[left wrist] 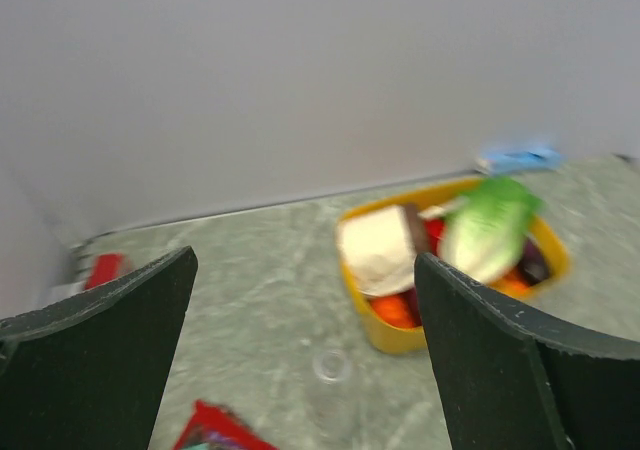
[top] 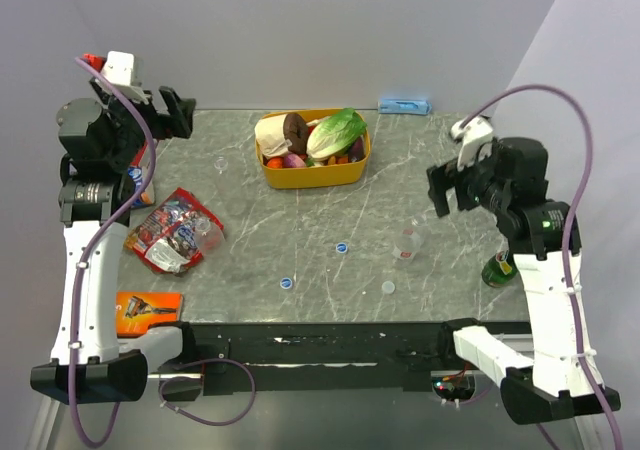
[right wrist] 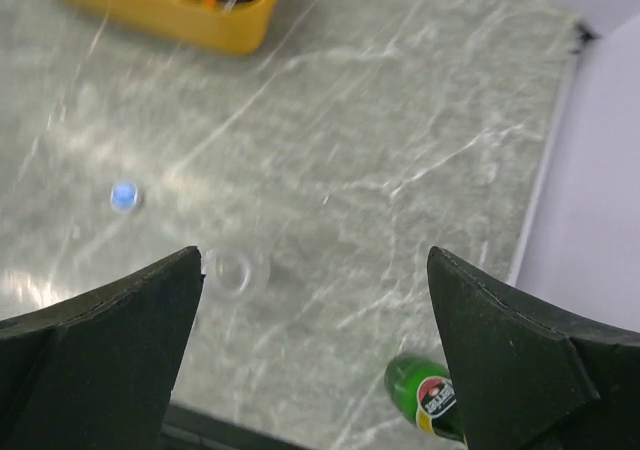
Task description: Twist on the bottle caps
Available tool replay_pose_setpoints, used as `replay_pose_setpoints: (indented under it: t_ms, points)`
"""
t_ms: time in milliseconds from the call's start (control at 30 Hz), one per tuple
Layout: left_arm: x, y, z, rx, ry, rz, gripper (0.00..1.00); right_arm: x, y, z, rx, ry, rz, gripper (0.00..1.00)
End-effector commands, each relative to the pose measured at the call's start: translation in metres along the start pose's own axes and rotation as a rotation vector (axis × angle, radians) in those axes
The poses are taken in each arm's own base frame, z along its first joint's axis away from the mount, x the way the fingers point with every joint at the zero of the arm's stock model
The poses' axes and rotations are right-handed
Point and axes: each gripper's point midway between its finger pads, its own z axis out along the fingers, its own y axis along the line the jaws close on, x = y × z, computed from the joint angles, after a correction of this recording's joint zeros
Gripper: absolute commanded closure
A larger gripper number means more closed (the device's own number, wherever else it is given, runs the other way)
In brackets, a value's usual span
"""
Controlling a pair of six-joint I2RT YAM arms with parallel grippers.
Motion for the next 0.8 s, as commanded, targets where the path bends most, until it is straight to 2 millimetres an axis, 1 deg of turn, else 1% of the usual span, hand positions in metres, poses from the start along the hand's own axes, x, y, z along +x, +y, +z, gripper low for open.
replay_pose_setpoints:
  t_ms: [0, 33, 67, 133, 167, 200, 233, 333, 567, 600, 767]
  points:
    - [0.005, -0.054, -0.001, 0.292, 0.026, -0.047, 0.04, 0.045, 0.044, -0.004, -0.264, 0.061, -0.217, 0.0]
    - [0.007, -0.062, -0.001, 0.336, 0.041, -0.055, 0.04, 0.048, 0.047, -0.007, -0.278, 0.047, -0.233, 0.0]
    - [0.008, -0.066, 0.002, 0.355, 0.048, -0.064, 0.04, 0.054, 0.049, -0.003, -0.289, 0.06, -0.232, 0.0]
    - [0.008, -0.07, 0.003, 0.38, 0.056, -0.064, 0.04, 0.064, 0.049, 0.006, -0.294, 0.113, -0.205, 0.02]
    - [0.007, -0.079, 0.004, 0.413, 0.059, -0.06, 0.04, 0.071, 0.05, 0.009, -0.307, 0.147, -0.196, 0.04]
    - [0.007, -0.081, 0.005, 0.42, 0.06, -0.051, 0.04, 0.073, 0.053, 0.011, -0.327, 0.16, -0.191, 0.07]
    - [0.007, -0.083, 0.005, 0.424, 0.065, -0.049, 0.04, 0.076, 0.055, 0.015, -0.344, 0.181, -0.183, 0.08]
    - [0.006, -0.087, 0.007, 0.435, 0.067, -0.051, 0.04, 0.077, 0.058, 0.024, -0.366, 0.179, -0.174, 0.1]
    - [0.004, -0.1, 0.004, 0.466, 0.056, -0.05, 0.04, 0.091, 0.057, 0.048, -0.36, 0.235, -0.164, 0.19]
    - [0.004, -0.102, 0.003, 0.471, 0.059, -0.042, 0.04, 0.091, 0.058, 0.049, -0.363, 0.237, -0.169, 0.24]
    - [0.002, -0.114, 0.004, 0.502, 0.06, 0.0, 0.04, 0.09, 0.062, 0.056, -0.38, 0.229, -0.181, 0.35]
